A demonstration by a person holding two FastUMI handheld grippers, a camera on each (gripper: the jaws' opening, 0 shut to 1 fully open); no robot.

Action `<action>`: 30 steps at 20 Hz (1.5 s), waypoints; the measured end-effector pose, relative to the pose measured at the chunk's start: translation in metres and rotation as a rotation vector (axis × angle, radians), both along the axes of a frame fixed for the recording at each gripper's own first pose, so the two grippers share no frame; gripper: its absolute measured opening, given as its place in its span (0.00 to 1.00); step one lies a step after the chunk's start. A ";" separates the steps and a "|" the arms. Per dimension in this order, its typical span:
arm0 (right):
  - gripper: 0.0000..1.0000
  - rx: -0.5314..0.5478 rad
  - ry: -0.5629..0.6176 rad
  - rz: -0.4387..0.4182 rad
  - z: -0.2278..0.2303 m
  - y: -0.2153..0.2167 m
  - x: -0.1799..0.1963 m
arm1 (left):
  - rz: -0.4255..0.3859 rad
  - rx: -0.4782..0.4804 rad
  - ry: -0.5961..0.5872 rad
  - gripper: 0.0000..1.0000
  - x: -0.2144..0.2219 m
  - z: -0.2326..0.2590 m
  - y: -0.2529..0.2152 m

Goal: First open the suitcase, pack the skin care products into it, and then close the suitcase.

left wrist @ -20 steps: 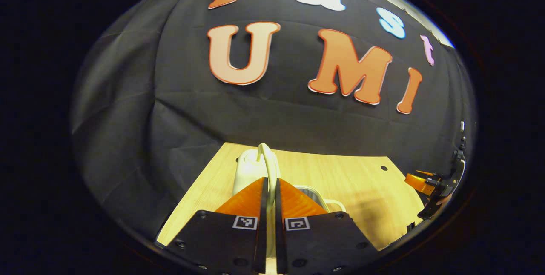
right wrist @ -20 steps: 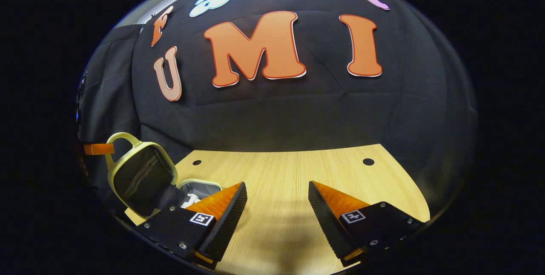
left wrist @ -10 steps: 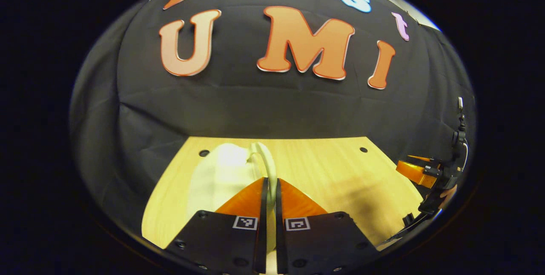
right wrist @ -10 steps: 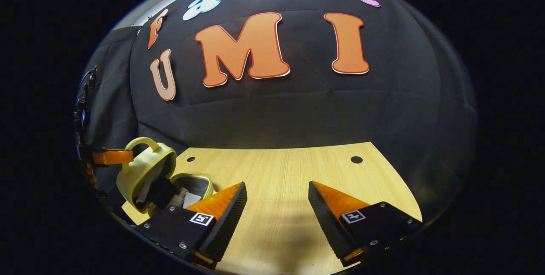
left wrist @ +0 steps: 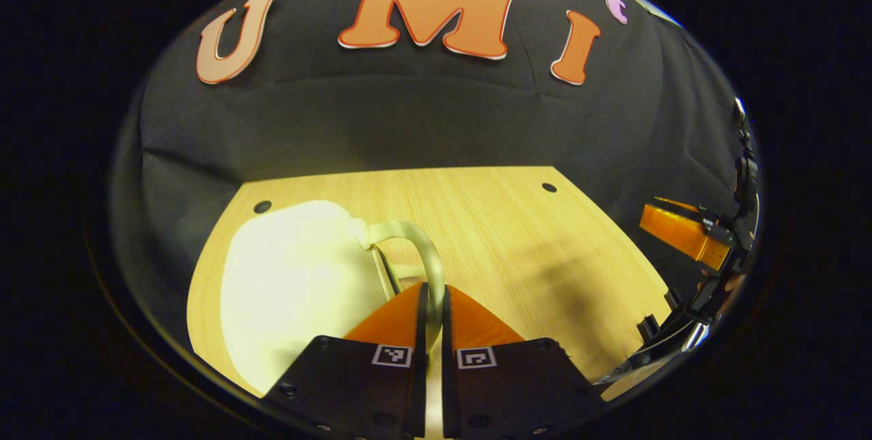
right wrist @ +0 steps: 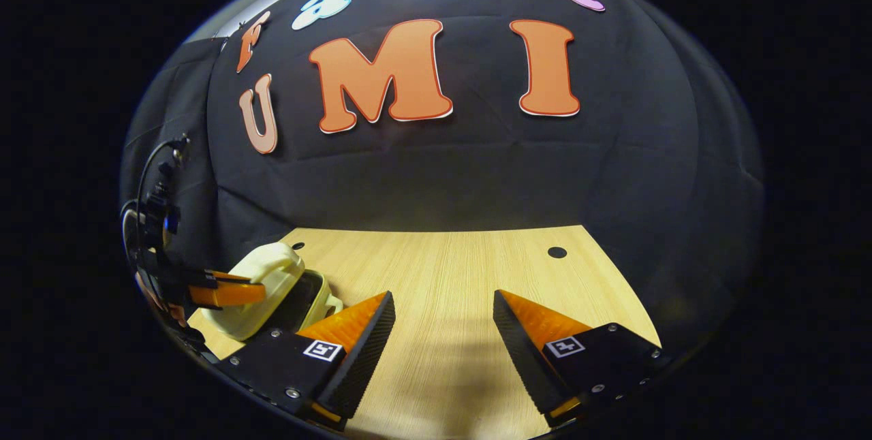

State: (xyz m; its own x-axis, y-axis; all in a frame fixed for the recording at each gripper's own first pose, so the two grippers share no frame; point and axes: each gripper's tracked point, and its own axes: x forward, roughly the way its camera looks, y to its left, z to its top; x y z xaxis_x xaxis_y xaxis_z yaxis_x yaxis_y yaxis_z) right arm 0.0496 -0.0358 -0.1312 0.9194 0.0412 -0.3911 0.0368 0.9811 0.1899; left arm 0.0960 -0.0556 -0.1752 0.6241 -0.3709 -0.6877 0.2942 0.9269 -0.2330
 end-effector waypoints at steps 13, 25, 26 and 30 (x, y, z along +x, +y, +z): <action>0.93 0.015 -0.016 0.035 0.002 0.008 0.007 | -0.040 0.182 0.005 0.24 -0.027 -0.032 -0.032; 0.94 -0.102 -0.267 -0.018 0.077 -0.009 0.007 | 0.160 0.025 -0.470 0.97 0.024 0.146 -0.058; 0.95 -0.114 -0.287 -0.018 0.083 -0.009 0.006 | 0.176 0.039 -0.505 0.97 0.028 0.158 -0.058; 0.95 -0.150 -0.348 -0.014 0.098 -0.009 0.004 | 0.203 0.013 -0.613 0.97 0.024 0.195 -0.069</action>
